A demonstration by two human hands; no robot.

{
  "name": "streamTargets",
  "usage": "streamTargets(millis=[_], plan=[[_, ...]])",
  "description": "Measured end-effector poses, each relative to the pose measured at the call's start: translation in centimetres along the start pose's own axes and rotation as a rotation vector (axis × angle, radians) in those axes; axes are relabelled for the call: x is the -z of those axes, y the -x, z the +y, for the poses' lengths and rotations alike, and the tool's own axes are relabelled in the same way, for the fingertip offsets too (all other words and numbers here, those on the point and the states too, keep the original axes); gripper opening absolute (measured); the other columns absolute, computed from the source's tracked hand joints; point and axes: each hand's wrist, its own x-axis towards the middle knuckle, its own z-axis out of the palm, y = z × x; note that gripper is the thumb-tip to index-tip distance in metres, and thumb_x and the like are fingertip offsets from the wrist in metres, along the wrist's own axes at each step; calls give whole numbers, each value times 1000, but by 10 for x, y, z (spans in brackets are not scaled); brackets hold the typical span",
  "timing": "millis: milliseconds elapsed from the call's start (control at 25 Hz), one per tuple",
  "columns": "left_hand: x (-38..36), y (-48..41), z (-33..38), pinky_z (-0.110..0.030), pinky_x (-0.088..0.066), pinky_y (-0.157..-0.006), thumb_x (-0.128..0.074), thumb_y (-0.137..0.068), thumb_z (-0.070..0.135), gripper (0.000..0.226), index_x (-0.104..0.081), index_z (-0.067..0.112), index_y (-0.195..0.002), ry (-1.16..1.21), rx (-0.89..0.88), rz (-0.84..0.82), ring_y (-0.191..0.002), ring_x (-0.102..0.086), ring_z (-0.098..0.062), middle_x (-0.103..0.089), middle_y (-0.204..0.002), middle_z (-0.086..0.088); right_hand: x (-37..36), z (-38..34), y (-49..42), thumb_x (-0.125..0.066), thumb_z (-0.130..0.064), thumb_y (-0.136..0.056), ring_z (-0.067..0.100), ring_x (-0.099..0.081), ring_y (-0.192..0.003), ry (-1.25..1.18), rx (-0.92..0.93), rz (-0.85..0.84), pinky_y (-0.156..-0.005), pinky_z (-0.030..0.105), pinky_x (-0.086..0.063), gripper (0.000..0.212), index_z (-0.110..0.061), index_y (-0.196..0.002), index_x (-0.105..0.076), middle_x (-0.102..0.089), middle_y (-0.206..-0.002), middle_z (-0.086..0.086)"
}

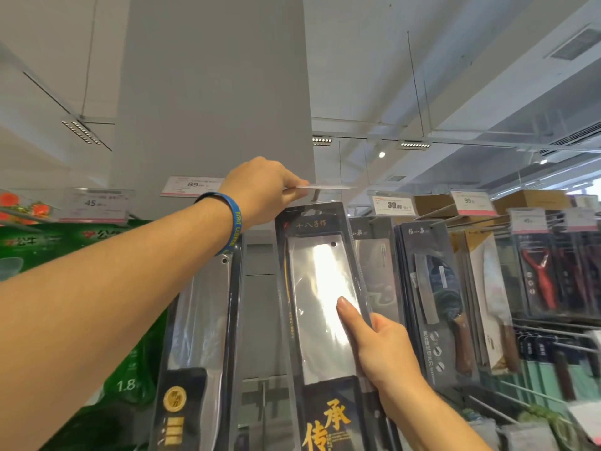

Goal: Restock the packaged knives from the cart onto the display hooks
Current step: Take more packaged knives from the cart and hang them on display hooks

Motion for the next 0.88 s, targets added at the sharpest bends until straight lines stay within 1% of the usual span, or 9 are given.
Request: streamTargets(millis=[80, 200, 400, 520, 600, 680, 720, 800, 880], plan=[[1, 0, 2, -31, -52, -81, -48, -100, 49, 33, -65, 39, -127, -12, 6, -16, -107, -65, -24, -69, -125, 6, 1, 0, -2, -69, -77, -72, 6, -30, -43, -30, -19, -24, -52, 26, -30, 68, -22, -61, -30, -33, -45, -14], [3, -1, 2, -31, -53, -81, -49, -100, 48, 32, -65, 39, -126, -5, 10, -28, -106, -66, -23, -68, -125, 6, 2, -1, -5, -68, -80, -70, 9, -33, -48, -38, -35, -47, -56, 31, -31, 68, -22, -61, -33, -35, -49, -11], [2, 2, 4, -39, -57, -84, -48, -100, 49, 33, -65, 40, -126, 2, 23, -37, -101, -66, -25, -72, -119, 3, 4, 2, -6, -64, -79, -64, 4, -32, -35, -19, -30, -53, -48, 25, -28, 66, -24, -55, -30, -33, -37, -14], [3, 1, 3, -36, -56, -83, -49, -100, 48, 32, -66, 39, -125, 19, 35, -33, -102, -66, -23, -71, -120, 5, 1, 4, -7, -67, -81, -61, 4, -35, -37, -66, -53, -61, -53, 30, -29, 66, -26, -51, -32, -36, -39, -14], [1, 3, 3, -34, -56, -81, -49, -100, 48, 32, -67, 38, -125, 29, 43, -24, -99, -66, -23, -72, -119, 4, 1, 7, -9, -67, -82, -59, 3, -41, -42, -69, -60, -72, -55, 31, -34, 68, -21, -55, -38, -45, -44, -13], [-1, 3, 4, -36, -57, -81, -49, -100, 48, 31, -67, 38, -124, 27, 44, -17, -96, -66, -25, -73, -117, 2, 3, 13, -14, -71, -83, -59, 9, -59, -61, -95, -84, -102, -64, 33, -45, 78, -7, -66, -58, -68, -65, 0], [-1, 2, 4, -38, -57, -81, -49, -100, 48, 31, -68, 39, -123, 23, 42, -14, -96, -66, -26, -73, -116, 1, 4, 13, -16, -73, -83, -60, 13, -68, -76, -108, -110, -121, -74, 34, -52, 85, -1, -81, -68, -76, -84, 7], [0, 0, 3, -39, -57, -80, -49, -100, 48, 31, -68, 38, -122, 18, 44, -4, -94, -66, -26, -73, -114, 1, 7, 9, -19, -75, -82, -63, 22, -73, -100, -121, -161, -147, -94, 43, -57, 91, -4, -111, -75, -78, -107, 7], [-1, -1, 2, -38, -57, -80, -49, -100, 49, 31, -70, 38, -120, 19, 49, 8, -94, -65, -27, -74, -113, 0, 11, 5, -23, -76, -77, -66, 22, -77, -91, -138, -174, -148, -93, 45, -59, 81, -7, -105, -78, -80, -95, 2]])
